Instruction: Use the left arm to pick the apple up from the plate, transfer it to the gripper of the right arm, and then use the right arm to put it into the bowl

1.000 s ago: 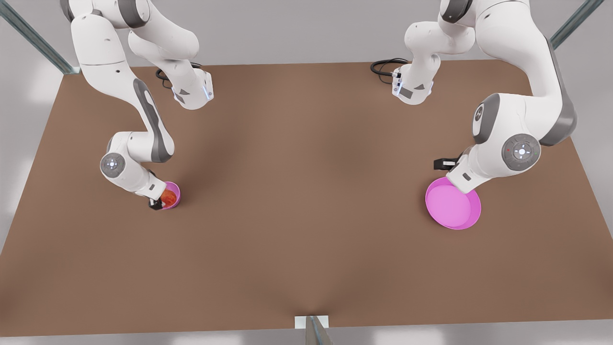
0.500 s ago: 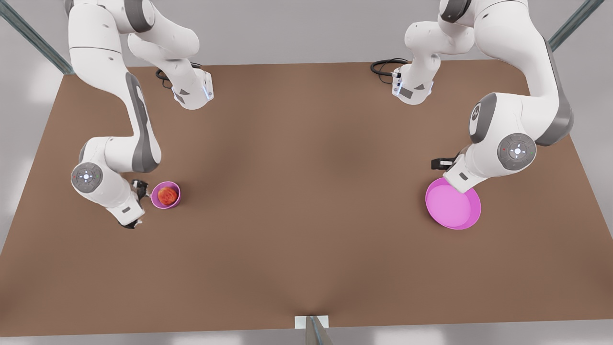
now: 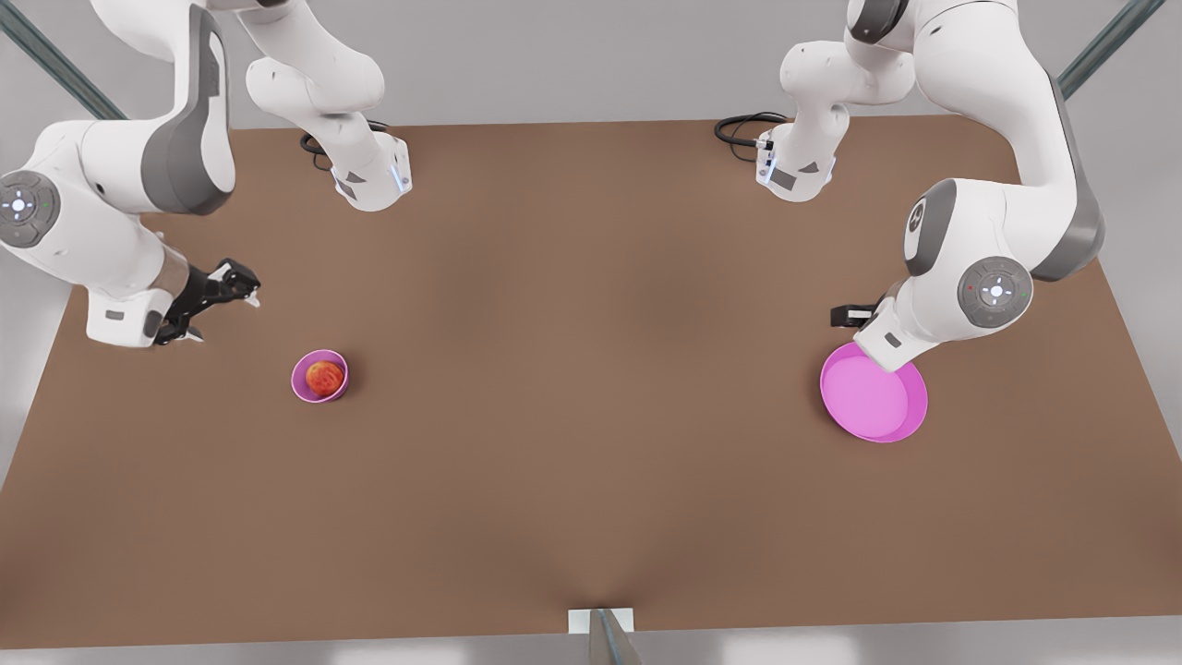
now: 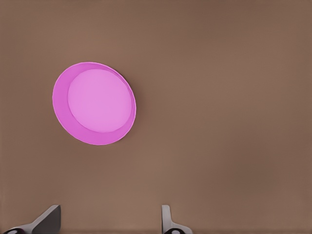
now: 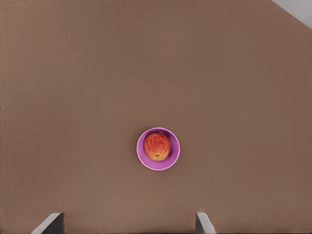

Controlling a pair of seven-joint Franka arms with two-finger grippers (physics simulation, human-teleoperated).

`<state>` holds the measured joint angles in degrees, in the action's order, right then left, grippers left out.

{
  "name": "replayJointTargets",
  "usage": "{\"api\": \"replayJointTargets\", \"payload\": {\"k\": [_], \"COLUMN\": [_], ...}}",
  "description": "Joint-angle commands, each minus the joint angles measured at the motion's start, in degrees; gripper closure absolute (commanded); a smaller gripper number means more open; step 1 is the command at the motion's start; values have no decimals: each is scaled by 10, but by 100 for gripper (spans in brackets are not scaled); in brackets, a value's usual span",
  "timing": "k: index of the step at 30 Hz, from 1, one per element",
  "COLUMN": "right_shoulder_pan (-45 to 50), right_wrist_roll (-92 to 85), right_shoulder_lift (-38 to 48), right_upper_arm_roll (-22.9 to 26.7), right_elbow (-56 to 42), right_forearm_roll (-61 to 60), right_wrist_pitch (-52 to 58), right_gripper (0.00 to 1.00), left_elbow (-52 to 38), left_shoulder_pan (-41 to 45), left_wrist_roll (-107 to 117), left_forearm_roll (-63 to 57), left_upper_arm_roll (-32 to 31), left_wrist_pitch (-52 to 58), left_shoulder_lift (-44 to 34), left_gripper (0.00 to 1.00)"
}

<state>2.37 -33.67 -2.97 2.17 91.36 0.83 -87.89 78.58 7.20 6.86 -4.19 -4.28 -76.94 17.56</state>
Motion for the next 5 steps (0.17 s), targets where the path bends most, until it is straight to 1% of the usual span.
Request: {"api": "replayJointTargets", "payload": {"k": [1,5], "right_shoulder_pan": [2,2], "right_wrist_roll": [337,337], "right_shoulder_lift": [2,1], "right_upper_arm_roll": [2,6], "right_elbow": [-1,0], "right_forearm_roll": [-2,0], "right_wrist_pitch": [44,44], "right_gripper": [0,0], "left_elbow": [0,0], "left_shoulder_pan": [0,-1], "left_wrist_roll": [3,3], "left_forearm_roll": [0,0], "left_upper_arm_roll": [0,1], "left_wrist_pitch": [0,-1], "left_shoulder_lift": [-1,-1], "left_gripper": [0,0]}}
